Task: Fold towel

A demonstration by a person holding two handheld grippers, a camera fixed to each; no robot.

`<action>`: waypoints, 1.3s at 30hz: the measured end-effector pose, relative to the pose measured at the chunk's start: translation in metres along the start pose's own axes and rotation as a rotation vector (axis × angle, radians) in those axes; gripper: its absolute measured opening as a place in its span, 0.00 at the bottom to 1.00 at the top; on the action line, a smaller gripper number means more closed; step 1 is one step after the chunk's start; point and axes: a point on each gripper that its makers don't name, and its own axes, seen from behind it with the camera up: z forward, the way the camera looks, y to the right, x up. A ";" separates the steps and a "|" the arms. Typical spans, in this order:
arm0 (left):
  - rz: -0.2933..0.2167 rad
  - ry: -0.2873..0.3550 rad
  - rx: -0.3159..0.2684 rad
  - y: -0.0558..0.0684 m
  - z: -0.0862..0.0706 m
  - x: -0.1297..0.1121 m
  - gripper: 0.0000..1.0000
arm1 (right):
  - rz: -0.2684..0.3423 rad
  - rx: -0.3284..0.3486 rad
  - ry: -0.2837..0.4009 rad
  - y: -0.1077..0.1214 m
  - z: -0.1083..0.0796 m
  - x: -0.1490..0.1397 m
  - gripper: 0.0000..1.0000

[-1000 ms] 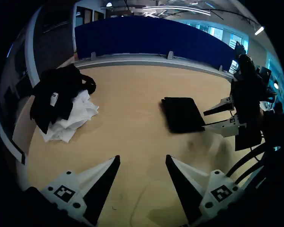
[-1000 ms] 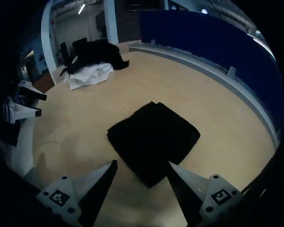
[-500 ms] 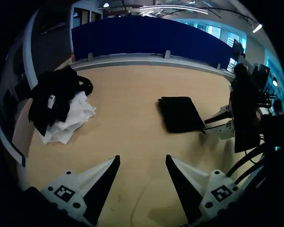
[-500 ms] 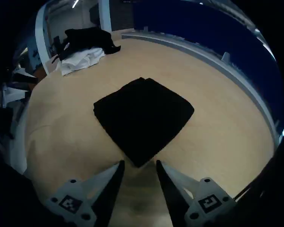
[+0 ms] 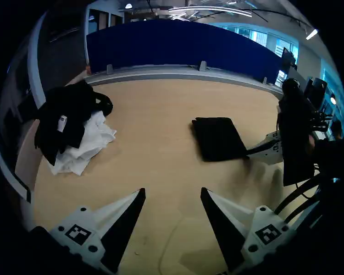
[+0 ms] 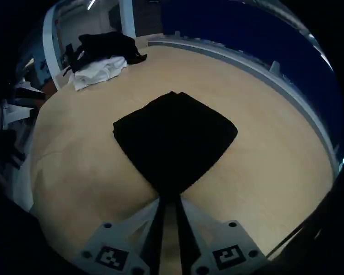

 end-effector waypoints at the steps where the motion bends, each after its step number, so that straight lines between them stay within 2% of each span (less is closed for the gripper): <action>1: 0.000 0.000 0.000 0.000 0.000 0.000 0.89 | 0.001 -0.003 0.002 0.000 0.000 0.000 0.08; 9: 0.000 -0.001 -0.004 0.000 0.001 0.000 0.89 | 0.014 -0.005 0.029 0.002 -0.006 0.007 0.03; 16: 0.007 0.002 -0.007 0.002 -0.001 0.003 0.89 | 0.021 -0.013 0.107 0.003 -0.026 0.038 0.03; 24: 0.020 0.019 -0.015 0.007 -0.004 0.014 0.89 | 0.019 -0.024 0.224 0.009 -0.069 0.095 0.03; 32: 0.035 0.046 -0.029 0.015 -0.006 0.029 0.89 | 0.039 -0.057 0.351 0.029 -0.121 0.150 0.03; 39: 0.048 0.065 -0.039 0.023 -0.008 0.039 0.89 | 0.058 -0.107 0.409 0.057 -0.159 0.166 0.03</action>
